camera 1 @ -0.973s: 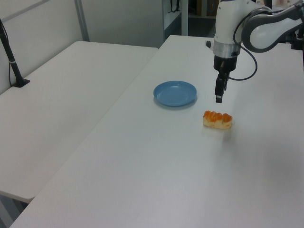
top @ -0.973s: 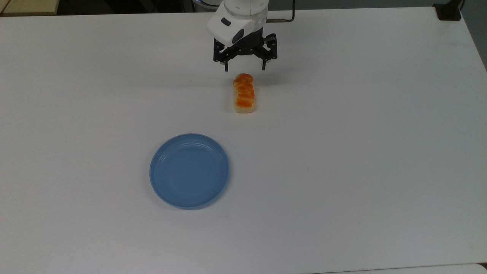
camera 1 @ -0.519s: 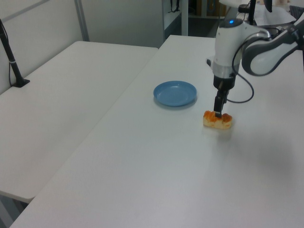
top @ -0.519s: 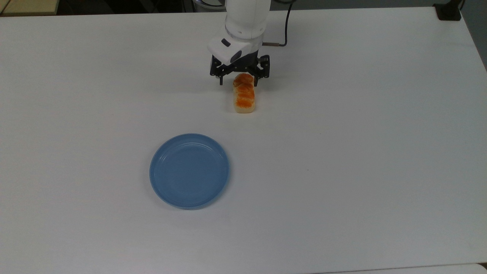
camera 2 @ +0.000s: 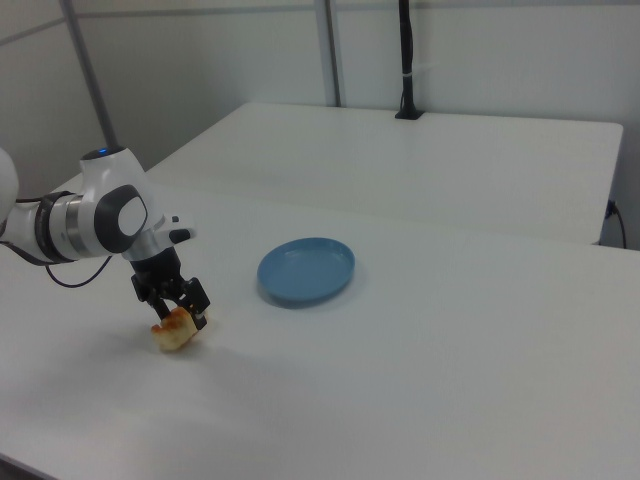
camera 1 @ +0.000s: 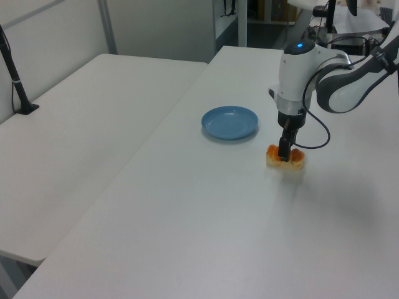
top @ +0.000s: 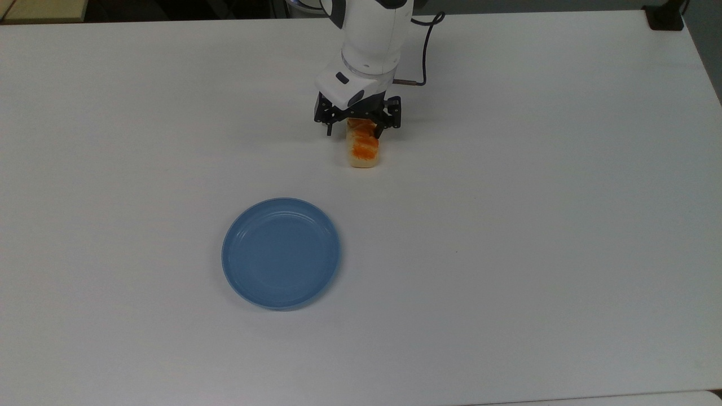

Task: Put the bread on a plate
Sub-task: 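Close the gripper on the bread roll and lift it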

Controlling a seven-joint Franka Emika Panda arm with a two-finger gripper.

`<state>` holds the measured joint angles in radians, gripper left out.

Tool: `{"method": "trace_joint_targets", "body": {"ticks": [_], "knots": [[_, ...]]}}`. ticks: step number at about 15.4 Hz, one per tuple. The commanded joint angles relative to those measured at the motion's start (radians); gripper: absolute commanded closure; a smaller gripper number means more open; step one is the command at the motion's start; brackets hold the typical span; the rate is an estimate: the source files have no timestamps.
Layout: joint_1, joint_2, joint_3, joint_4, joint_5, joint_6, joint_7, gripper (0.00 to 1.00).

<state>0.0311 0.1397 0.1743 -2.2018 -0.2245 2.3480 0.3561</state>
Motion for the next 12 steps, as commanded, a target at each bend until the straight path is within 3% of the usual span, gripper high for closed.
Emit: {"method": "trace_joint_targets", "body": {"ticks": [1,2,7,8,12], "knots": [[0.022,0.021,0.005,-0.006,-0.027,0.013,0.052,0.33],[0.024,0.023,0.005,-0.006,-0.027,0.013,0.064,0.5],[0.026,0.026,0.007,-0.001,-0.029,0.013,0.081,0.77],[0.026,0.026,0.007,0.004,-0.029,0.013,0.081,0.82],[0.01,0.024,0.005,0.066,-0.026,-0.004,0.078,0.82]]}}
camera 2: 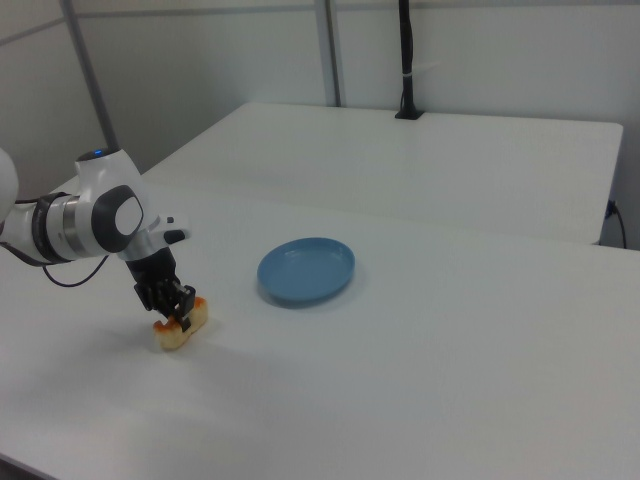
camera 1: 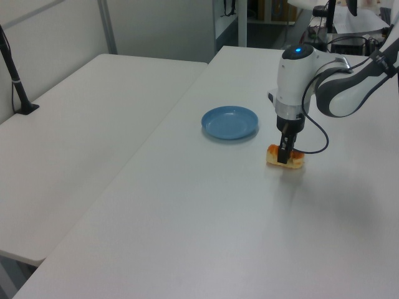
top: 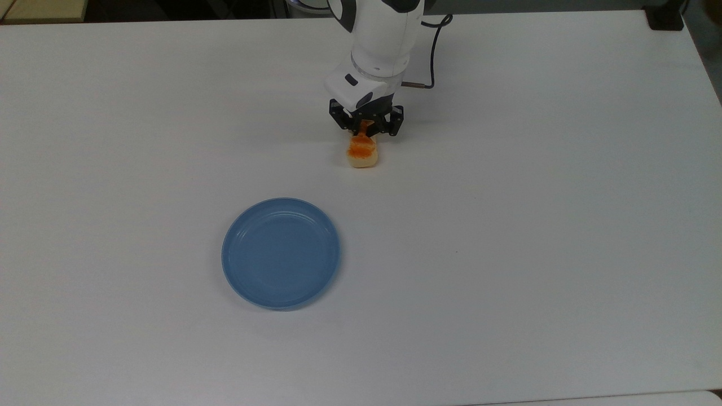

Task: Put the bread on a plate
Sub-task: 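Close the gripper on the bread roll and lift it, then carry the held bread roll over the blue plate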

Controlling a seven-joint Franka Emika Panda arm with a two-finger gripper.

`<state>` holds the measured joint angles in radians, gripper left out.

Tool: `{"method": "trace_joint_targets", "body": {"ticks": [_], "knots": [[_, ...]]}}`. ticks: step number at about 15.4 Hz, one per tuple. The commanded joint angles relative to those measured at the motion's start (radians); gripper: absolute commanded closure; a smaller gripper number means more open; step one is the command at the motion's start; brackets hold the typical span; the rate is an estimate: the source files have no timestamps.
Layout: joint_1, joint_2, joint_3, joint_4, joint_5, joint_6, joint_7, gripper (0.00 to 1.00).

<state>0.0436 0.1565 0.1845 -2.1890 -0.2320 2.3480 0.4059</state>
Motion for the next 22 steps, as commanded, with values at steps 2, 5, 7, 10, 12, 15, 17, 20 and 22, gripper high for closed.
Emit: {"method": "trace_joint_targets", "body": {"ticks": [2,5,7,10,12,15,17,20,22], "knots": [[-0.017,0.011,-0.007,0.096,-0.017,-0.006,0.025,0.82],[-0.039,0.067,-0.014,0.228,-0.015,-0.079,0.021,0.82],[-0.068,0.162,-0.019,0.395,-0.013,-0.16,0.016,0.82],[-0.103,0.273,-0.026,0.593,-0.004,-0.246,-0.01,0.81],[-0.108,0.314,-0.034,0.658,-0.003,-0.269,-0.013,0.81],[-0.11,0.365,-0.054,0.727,-0.007,-0.311,-0.01,0.81],[-0.111,0.402,-0.056,0.781,-0.007,-0.318,-0.009,0.81],[-0.11,0.435,-0.079,0.834,-0.003,-0.322,-0.007,0.81],[-0.108,0.48,-0.082,0.889,0.0,-0.343,-0.006,0.82]]}}
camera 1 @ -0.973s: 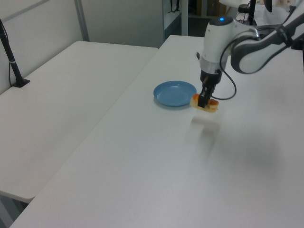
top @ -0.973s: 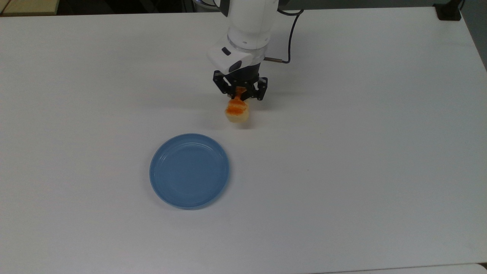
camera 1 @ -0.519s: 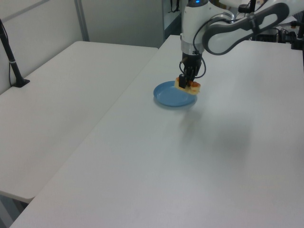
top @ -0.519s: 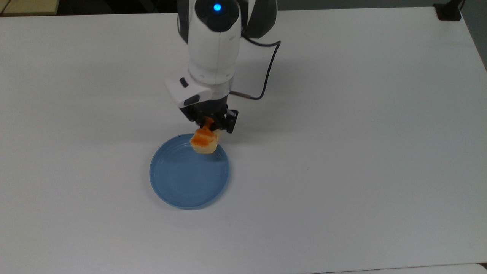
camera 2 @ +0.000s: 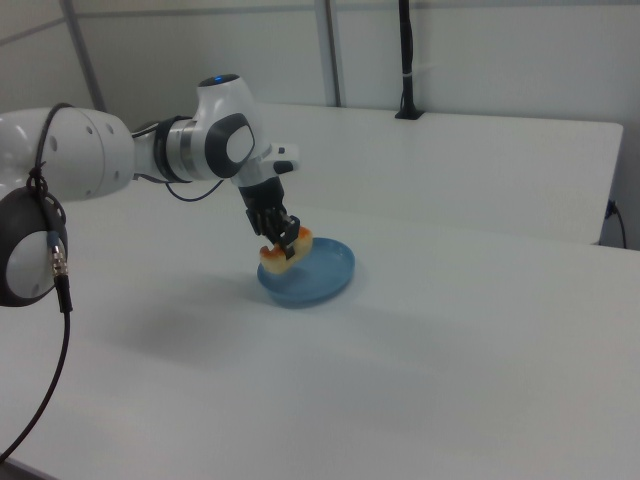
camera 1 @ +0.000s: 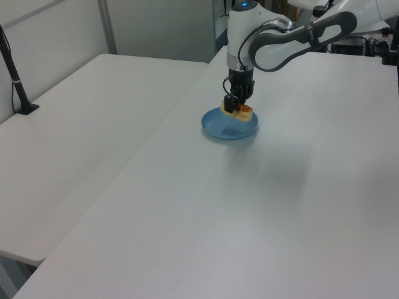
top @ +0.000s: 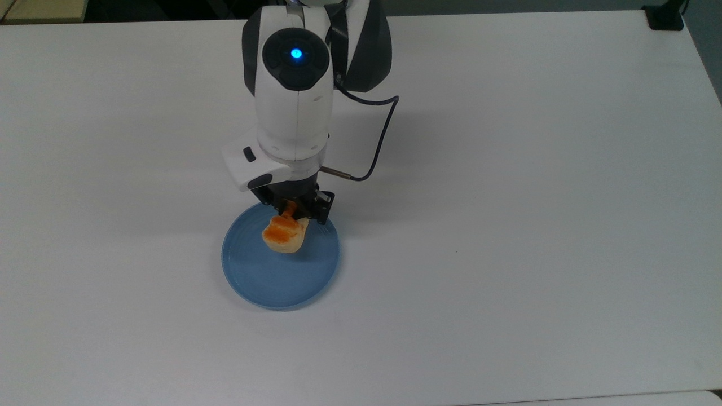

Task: Put the bread on a plate
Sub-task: 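Carry the held bread roll over the blue plate, then lower the bread roll onto the blue plate and open the gripper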

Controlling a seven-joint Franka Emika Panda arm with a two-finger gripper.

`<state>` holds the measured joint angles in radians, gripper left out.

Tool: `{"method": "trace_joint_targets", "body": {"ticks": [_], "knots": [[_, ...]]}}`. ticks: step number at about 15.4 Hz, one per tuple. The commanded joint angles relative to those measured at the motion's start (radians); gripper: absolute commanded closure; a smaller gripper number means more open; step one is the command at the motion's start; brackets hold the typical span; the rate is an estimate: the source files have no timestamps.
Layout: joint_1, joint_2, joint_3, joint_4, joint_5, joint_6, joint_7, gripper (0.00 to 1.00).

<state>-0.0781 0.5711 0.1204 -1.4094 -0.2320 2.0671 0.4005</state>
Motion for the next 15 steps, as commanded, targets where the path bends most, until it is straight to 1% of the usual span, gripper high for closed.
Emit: {"method": "trace_joint_targets", "body": {"ticks": [1,3,7,8,9,10,11,12,14,15], "knots": [[0.015,0.087,-0.024,0.13,0.0,-0.065,0.0,0.81],[0.018,0.105,-0.036,0.136,0.0,-0.058,-0.002,0.81],[0.02,0.141,-0.038,0.156,-0.001,-0.05,0.0,0.81],[0.027,0.15,-0.038,0.158,-0.001,-0.05,0.003,0.8],[0.032,0.15,-0.038,0.158,-0.003,-0.05,0.004,0.74],[0.032,0.151,-0.038,0.158,-0.003,-0.05,0.012,0.5],[0.032,0.151,-0.038,0.158,-0.004,-0.048,0.018,0.31],[0.032,0.151,-0.039,0.158,-0.006,-0.048,0.023,0.15],[0.034,0.151,-0.042,0.156,-0.01,-0.05,0.023,0.02],[0.034,0.15,-0.042,0.156,-0.01,-0.048,0.021,0.0]]}}
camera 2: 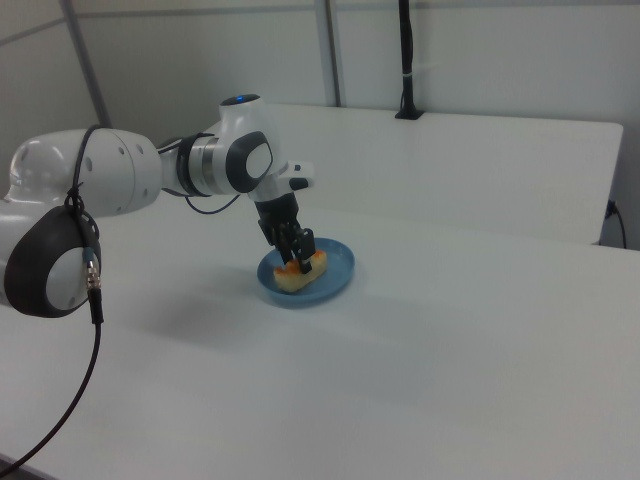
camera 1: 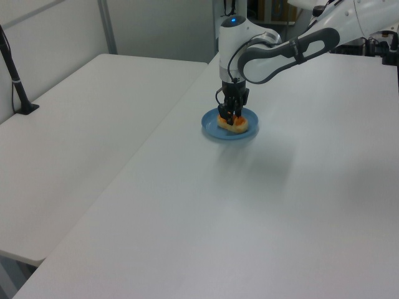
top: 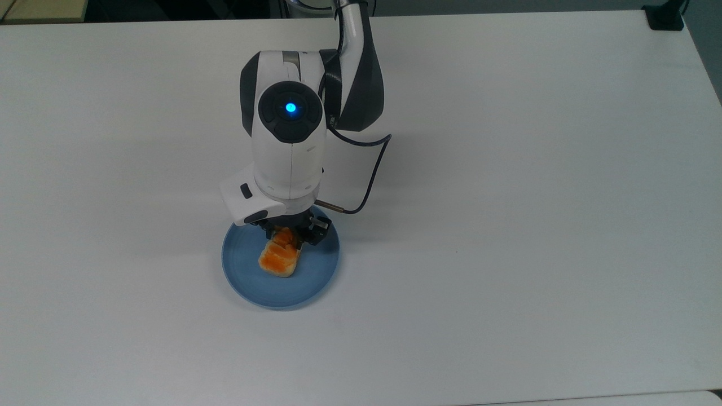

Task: Put the bread on a plate
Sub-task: 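Lower the bread roll onto the blue plate and open the gripper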

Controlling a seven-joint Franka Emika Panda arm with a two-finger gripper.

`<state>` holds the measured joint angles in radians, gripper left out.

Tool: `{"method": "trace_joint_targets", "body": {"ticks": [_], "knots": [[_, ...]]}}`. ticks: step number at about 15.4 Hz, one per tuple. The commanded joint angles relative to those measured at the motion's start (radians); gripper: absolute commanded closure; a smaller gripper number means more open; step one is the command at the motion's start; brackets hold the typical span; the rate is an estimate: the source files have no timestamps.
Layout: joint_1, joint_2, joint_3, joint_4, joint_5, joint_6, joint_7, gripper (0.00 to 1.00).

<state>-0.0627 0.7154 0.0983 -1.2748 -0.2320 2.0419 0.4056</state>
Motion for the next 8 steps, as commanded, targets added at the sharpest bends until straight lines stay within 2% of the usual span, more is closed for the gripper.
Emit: {"method": "trace_joint_targets", "body": {"ticks": [1,8], "knots": [[0.018,0.006,-0.02,0.022,-0.012,-0.023,0.016,0.0],[0.017,0.001,-0.022,0.022,-0.012,-0.026,0.013,0.0]]}}
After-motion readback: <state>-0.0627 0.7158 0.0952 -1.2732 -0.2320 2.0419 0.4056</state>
